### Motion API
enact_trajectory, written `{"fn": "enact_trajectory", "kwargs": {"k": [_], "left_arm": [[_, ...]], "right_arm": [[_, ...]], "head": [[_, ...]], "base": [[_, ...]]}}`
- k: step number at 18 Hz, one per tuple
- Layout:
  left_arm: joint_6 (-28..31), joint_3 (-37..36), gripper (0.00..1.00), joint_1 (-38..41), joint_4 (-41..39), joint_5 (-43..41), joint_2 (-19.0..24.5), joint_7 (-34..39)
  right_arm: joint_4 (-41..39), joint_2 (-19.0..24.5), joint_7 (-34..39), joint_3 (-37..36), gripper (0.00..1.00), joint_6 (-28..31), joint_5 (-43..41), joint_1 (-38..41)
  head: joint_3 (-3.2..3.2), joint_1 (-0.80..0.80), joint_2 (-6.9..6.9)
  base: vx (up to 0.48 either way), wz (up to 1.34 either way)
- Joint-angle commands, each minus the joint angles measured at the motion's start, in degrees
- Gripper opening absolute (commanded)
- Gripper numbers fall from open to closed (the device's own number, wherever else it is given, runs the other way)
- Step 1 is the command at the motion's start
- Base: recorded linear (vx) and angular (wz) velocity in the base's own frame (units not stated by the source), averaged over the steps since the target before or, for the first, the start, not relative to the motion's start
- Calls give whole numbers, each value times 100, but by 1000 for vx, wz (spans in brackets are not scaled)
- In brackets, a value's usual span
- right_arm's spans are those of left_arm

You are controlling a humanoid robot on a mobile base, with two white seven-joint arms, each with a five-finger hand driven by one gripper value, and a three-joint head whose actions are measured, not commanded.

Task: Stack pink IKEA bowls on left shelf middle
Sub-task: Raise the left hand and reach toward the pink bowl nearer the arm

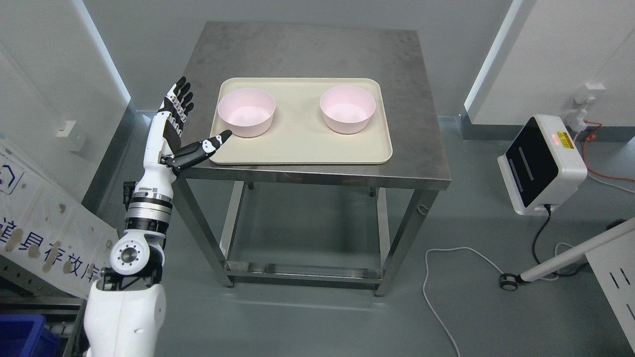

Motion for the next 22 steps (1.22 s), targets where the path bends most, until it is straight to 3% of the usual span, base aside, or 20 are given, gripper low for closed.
{"fn": "enact_trajectory", "kwargs": {"k": [1, 6, 8, 12, 13, 17, 22], "left_arm": [[-1, -35, 100, -16, 51, -114, 100, -1], [17, -52, 100, -367, 138, -167, 100, -9], [384, -139, 100, -945, 453, -289, 245, -358], [509, -929, 100, -2781, 2235, -1552, 729, -1809], [509, -1201, 100, -3194, 2909, -1999, 695, -1881], [509, -2001, 99, -3935, 4266, -2487, 589, -1838], [535, -2205, 94, -4270, 5402, -2882, 589, -1820]], "right_arm": [[0, -100, 4, -53, 100, 1, 44, 0], [0, -100, 4, -53, 100, 1, 44, 0], [0, -100, 4, -53, 100, 1, 44, 0], [0, -100, 4, -53, 100, 1, 44, 0], [0, -100, 4, -53, 100, 1, 44, 0], [0, -100, 4, -53, 100, 1, 44, 0], [0, -100, 4, -53, 100, 1, 44, 0]], "head": [[0, 0, 0], [0, 0, 0], [0, 0, 0], [0, 0, 0], [0, 0, 0], [0, 0, 0], [0, 0, 0]], "base": [[0, 0], [0, 0], [0, 0], [0, 0], [0, 0], [0, 0], [0, 0]]}}
